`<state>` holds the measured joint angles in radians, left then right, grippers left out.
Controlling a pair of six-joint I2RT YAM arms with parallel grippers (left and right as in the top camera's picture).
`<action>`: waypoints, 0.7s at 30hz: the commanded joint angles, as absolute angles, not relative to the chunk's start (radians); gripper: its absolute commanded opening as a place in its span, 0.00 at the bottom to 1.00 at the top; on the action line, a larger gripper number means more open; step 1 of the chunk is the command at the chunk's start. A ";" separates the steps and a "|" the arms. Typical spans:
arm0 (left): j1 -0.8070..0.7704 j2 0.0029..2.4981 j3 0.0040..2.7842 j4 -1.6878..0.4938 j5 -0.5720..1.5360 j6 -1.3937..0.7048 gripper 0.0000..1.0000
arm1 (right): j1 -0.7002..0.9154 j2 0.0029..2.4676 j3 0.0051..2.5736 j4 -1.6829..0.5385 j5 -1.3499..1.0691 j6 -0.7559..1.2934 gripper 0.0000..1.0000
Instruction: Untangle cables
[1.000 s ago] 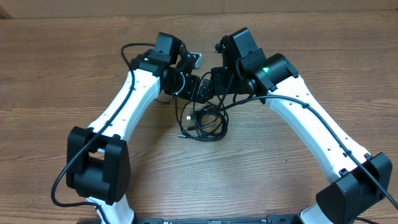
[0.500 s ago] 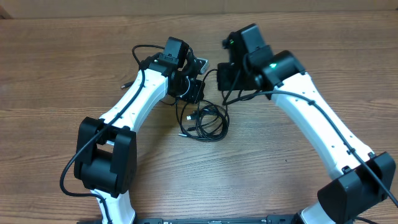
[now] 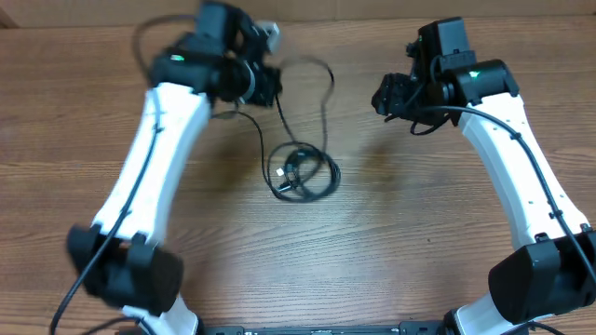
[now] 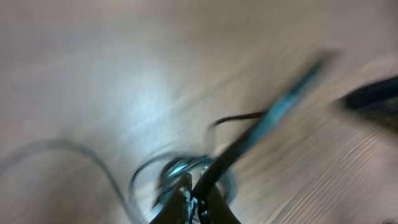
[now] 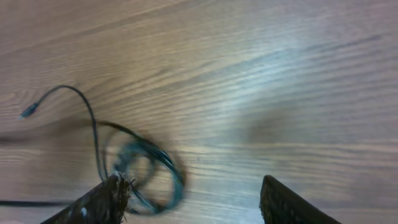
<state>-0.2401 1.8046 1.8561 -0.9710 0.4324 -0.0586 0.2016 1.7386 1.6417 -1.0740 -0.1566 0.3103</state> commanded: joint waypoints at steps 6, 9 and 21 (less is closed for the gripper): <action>-0.239 1.660 1.954 -0.876 0.576 -0.162 0.04 | 0.231 1.772 1.598 -1.086 -0.264 0.240 0.66; -0.239 1.627 1.954 -0.824 0.577 -0.195 0.04 | 0.254 1.798 1.579 -1.060 -0.328 0.224 0.66; -0.245 1.586 1.954 -0.804 0.622 -0.233 0.04 | 0.345 1.826 1.570 -0.929 -0.436 0.130 0.62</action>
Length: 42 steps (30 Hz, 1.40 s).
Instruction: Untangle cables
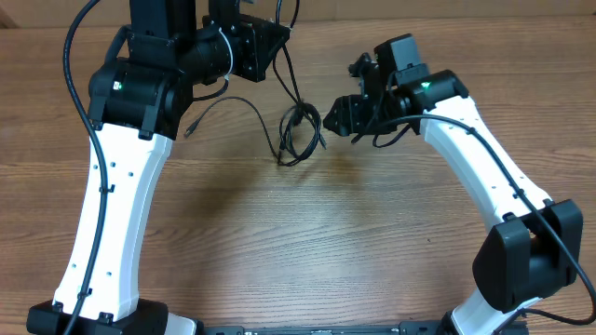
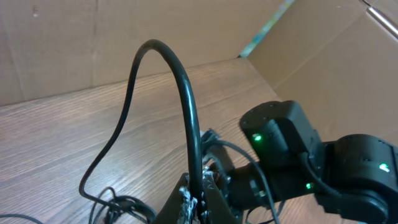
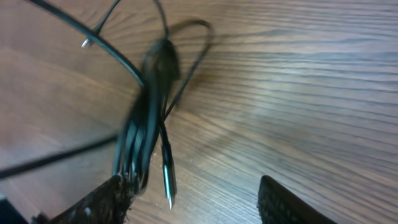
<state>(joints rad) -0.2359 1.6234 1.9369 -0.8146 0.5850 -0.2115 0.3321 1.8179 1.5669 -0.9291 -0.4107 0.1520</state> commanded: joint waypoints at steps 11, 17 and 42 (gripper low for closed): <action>-0.251 1.586 1.954 -0.807 0.622 -0.233 0.04 | 0.398 1.865 1.570 -0.927 -0.441 0.210 0.60; -0.268 1.586 1.953 -0.816 0.595 -0.232 0.04 | 0.409 1.865 1.570 -0.913 -0.465 0.299 0.60; -0.292 1.592 1.953 -0.798 0.491 -0.233 0.04 | 0.450 1.865 1.570 -0.947 -0.430 0.210 0.62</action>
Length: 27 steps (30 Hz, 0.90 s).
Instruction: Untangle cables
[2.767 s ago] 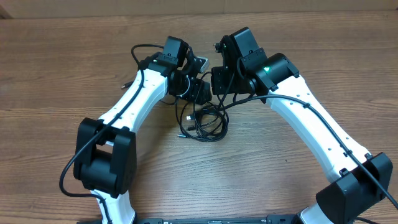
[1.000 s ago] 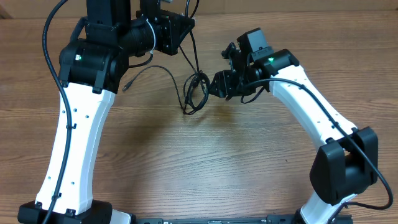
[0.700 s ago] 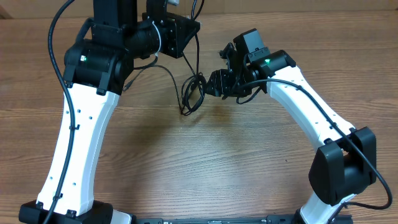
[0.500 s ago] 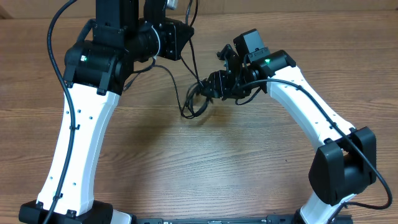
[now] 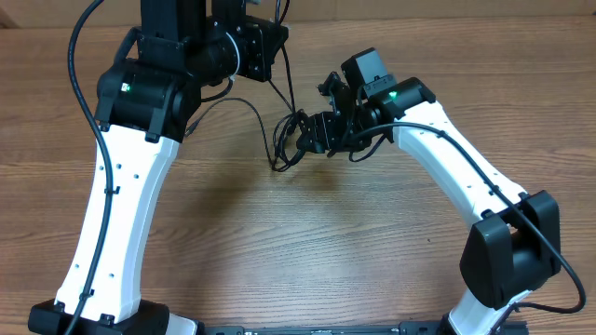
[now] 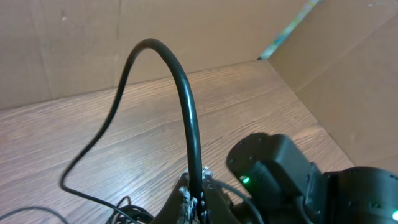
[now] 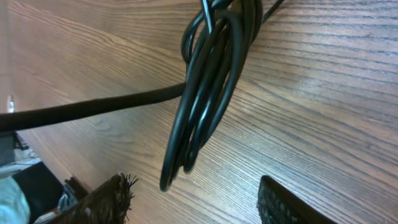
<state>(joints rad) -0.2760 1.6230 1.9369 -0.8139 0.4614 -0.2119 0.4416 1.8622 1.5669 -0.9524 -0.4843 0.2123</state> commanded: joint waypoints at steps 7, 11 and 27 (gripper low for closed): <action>-0.294 1.588 1.954 -0.796 0.491 -0.244 0.04 | 0.451 1.865 1.569 -0.913 -0.376 0.265 0.47; -0.302 1.587 1.953 -0.789 0.491 -0.244 0.04 | 0.451 1.871 1.551 -0.886 -0.355 0.266 0.47; -0.294 1.588 1.953 -0.992 0.196 -0.213 0.04 | 0.392 1.879 1.441 -0.809 -0.205 0.372 0.04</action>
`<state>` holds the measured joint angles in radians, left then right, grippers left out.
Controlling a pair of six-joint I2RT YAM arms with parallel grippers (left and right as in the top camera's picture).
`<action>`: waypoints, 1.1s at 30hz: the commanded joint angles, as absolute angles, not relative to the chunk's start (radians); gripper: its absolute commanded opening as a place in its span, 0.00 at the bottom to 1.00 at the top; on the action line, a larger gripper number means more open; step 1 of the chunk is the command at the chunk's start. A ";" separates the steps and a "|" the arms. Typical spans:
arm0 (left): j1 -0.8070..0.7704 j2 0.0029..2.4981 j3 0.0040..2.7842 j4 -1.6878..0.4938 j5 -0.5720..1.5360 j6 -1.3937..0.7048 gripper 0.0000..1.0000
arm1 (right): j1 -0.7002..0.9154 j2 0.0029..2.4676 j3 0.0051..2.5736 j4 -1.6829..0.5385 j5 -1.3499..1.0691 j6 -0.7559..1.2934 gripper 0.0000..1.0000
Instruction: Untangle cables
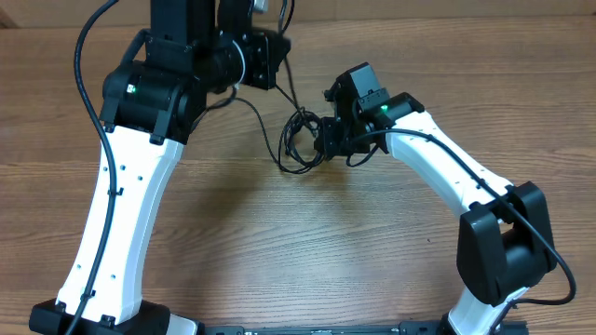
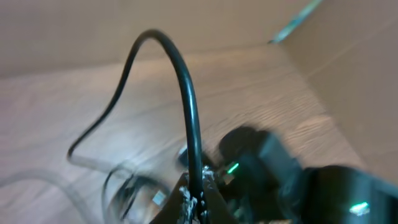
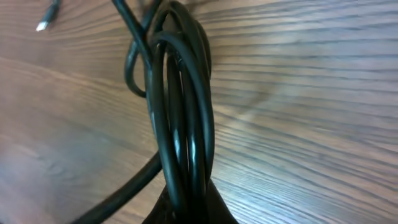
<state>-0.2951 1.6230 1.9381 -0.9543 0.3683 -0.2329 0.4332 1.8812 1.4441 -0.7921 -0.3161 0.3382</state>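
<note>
A bundle of looped black cable point(image 1: 300, 140) hangs just above the wooden table. My right gripper point(image 1: 321, 141) is shut on the bundle's right side. In the right wrist view the loops point(image 3: 183, 118) run straight up from the closed right gripper point(image 3: 186, 208). My left gripper point(image 1: 270, 58) is raised at the far middle, shut on a thicker black cable point(image 2: 186, 106) that arches up out of the left gripper point(image 2: 196, 198) and runs down to the bundle. A thin strand point(image 1: 256, 112) curves off to the left, and a small plug tip point(image 3: 43, 25) lies on the wood.
The wooden table point(image 1: 372, 261) spreads out in front of both arms. A cardboard wall point(image 2: 348, 50) stands behind the far edge. The left arm's white link point(image 1: 121, 214) rises over the left part of the table.
My right gripper, then open with the bundle between its fingers, is now shut on the bundle. The bundle sits a little further right, and the left wrist view is now blurred.
The bundle first lay flat on the table, with my left gripper shut on the cable low at the far left and my right gripper open far off. Then the left arm stood raised with the bundle dangling. The open right gripper stood beside it, then around it, and now grips it.
</note>
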 commanded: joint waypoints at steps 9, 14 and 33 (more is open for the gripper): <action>-0.150 1.587 1.953 -1.073 -0.026 -0.250 0.04 | 0.250 1.879 1.441 -0.936 0.010 0.422 0.04; -0.061 1.587 1.953 -1.076 -0.002 -0.329 0.04 | 0.218 1.879 1.441 -0.984 0.001 0.422 0.04; -0.045 1.578 1.954 -1.118 -0.152 -0.453 0.04 | 0.218 1.879 1.441 -1.034 0.286 0.741 0.04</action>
<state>-0.0586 1.6230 1.9381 -1.1290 -0.0456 -0.4366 0.2283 1.8812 1.4441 -1.0351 0.1738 0.6838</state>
